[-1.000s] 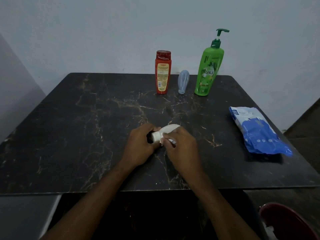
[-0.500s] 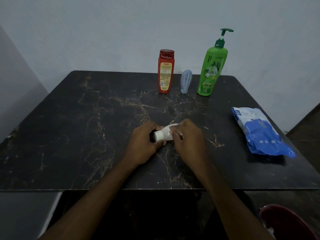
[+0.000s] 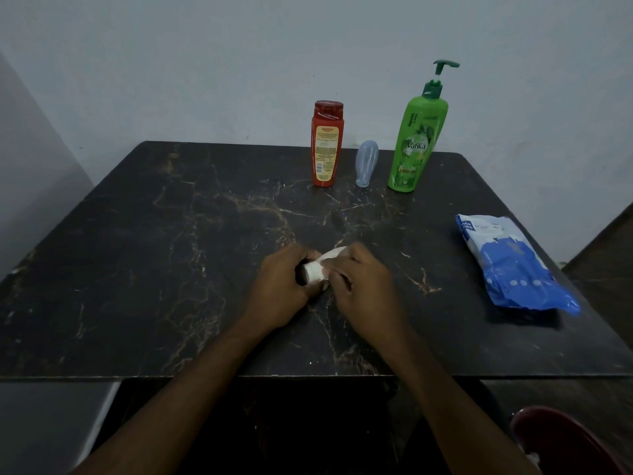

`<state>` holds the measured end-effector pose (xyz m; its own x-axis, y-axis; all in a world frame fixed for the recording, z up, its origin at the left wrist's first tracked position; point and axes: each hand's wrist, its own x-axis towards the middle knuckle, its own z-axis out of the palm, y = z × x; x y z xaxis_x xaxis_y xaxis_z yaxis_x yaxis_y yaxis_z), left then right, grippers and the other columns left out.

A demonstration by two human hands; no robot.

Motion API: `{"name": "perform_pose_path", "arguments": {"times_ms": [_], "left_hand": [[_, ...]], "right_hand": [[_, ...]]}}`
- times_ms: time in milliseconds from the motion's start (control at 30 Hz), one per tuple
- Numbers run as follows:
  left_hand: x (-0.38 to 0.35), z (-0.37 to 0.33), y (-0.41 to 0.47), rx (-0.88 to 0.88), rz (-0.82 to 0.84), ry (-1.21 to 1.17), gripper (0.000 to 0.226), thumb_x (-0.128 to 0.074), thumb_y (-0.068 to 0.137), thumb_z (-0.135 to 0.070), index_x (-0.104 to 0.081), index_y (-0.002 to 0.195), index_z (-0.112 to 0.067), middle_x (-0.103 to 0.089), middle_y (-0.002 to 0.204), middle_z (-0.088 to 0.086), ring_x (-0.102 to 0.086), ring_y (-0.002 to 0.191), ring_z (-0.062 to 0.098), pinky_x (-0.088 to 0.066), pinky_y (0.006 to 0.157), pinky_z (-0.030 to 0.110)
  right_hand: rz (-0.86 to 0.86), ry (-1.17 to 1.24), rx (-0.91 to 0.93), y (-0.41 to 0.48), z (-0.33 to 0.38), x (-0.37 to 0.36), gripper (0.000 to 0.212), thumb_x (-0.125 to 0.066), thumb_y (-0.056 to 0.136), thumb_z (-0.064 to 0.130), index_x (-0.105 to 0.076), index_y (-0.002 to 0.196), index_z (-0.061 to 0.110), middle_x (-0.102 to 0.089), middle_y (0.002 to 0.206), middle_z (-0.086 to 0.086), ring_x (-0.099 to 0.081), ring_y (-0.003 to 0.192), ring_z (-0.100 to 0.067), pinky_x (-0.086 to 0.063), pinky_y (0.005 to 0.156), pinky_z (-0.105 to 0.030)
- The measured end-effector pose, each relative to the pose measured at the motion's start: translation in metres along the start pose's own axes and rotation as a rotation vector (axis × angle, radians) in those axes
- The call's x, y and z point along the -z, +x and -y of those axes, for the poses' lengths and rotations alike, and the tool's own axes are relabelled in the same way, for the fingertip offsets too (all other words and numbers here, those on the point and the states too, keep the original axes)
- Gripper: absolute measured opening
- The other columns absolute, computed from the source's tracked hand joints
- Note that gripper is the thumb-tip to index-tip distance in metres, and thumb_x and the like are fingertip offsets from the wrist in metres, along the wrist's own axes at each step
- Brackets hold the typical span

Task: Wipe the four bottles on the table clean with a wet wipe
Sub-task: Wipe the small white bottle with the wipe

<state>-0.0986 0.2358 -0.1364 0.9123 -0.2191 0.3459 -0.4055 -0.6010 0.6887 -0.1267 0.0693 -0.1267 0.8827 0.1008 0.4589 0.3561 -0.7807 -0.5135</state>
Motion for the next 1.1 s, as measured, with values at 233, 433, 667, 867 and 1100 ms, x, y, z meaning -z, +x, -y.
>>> {"name": "perform_pose_path", "arguments": {"times_ms": [233, 433, 667, 867, 1100], "left_hand": [[0.001, 0.000, 0.000, 0.015, 0.014, 0.014, 0.038, -0.087, 0.075, -0.028, -0.069, 0.108, -0.024, -0.068, 0.101, -0.013, -0.062, 0.090, 0.001, -0.054, 0.076, 0.029], [0.001, -0.002, 0.000, -0.016, -0.005, 0.045, 0.035, -0.087, 0.075, -0.022, -0.068, 0.104, -0.020, -0.067, 0.099, -0.011, -0.061, 0.087, 0.001, -0.049, 0.072, 0.019], [0.000, -0.002, -0.001, -0.026, 0.000, 0.011, 0.033, -0.085, 0.076, -0.014, -0.065, 0.102, -0.018, -0.067, 0.098, -0.011, -0.061, 0.087, 0.001, -0.046, 0.071, 0.014], [0.000, 0.000, -0.002, -0.062, -0.009, 0.033, 0.035, -0.085, 0.075, -0.014, -0.064, 0.102, -0.016, -0.067, 0.101, -0.009, -0.060, 0.088, 0.003, -0.048, 0.072, 0.021], [-0.001, -0.002, -0.003, -0.074, -0.006, 0.037, 0.036, -0.084, 0.074, -0.009, -0.059, 0.097, -0.019, -0.064, 0.096, -0.005, -0.058, 0.083, 0.003, -0.042, 0.067, 0.011]], "right_hand": [[-0.130, 0.122, -0.427, 0.007, -0.035, 0.017, 0.013, -0.069, 0.088, 0.017, -0.076, 0.099, 0.019, -0.071, 0.099, 0.001, -0.060, 0.083, -0.004, -0.038, 0.072, -0.009], [-0.118, 0.069, -0.385, 0.018, -0.003, 0.012, 0.014, -0.061, 0.093, 0.016, -0.071, 0.102, 0.010, -0.062, 0.101, 0.000, -0.054, 0.085, -0.009, -0.032, 0.063, -0.010], [-0.002, -0.026, -0.062, 0.006, 0.017, 0.003, 0.021, -0.054, 0.096, 0.016, -0.072, 0.106, 0.013, -0.052, 0.099, 0.003, -0.055, 0.079, -0.012, -0.046, 0.067, -0.023], [-0.111, 0.061, -0.427, 0.018, -0.018, 0.017, 0.017, -0.062, 0.094, 0.017, -0.071, 0.108, 0.011, -0.066, 0.108, -0.005, -0.052, 0.086, -0.005, -0.034, 0.065, -0.004], [0.228, -0.207, -0.075, 0.032, 0.024, 0.024, 0.024, -0.066, 0.088, 0.014, -0.066, 0.113, 0.016, -0.048, 0.122, -0.002, -0.053, 0.101, -0.014, -0.041, 0.082, -0.023]]}}
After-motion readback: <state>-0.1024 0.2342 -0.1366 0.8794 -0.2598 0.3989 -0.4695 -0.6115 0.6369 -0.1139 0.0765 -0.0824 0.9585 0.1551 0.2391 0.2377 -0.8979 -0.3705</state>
